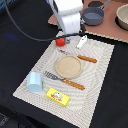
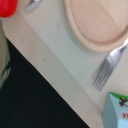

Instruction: Interact with the objects in diverse but meaningful ways.

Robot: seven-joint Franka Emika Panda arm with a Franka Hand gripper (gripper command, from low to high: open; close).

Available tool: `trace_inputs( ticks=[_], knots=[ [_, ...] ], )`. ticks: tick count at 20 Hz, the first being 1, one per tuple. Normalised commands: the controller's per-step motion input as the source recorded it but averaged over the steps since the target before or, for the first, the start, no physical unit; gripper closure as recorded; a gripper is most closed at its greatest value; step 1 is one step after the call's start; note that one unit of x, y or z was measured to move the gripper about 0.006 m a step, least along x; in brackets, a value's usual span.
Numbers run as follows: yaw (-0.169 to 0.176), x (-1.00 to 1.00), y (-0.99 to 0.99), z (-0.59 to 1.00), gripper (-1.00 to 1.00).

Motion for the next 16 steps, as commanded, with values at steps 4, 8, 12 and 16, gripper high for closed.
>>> trace_inputs(
  ticks=[4,8,12,16],
  knots=[
    [0.0,-0.03,0.73,-0.04,-1.0],
    [-0.05,-0.18,0.32,-0.21,-1.0],
    [-0.059,-0.34,0.03,-0.35,-1.0],
    [-0.058,-0.44,0.0,-0.4,-1.0]
  ],
)
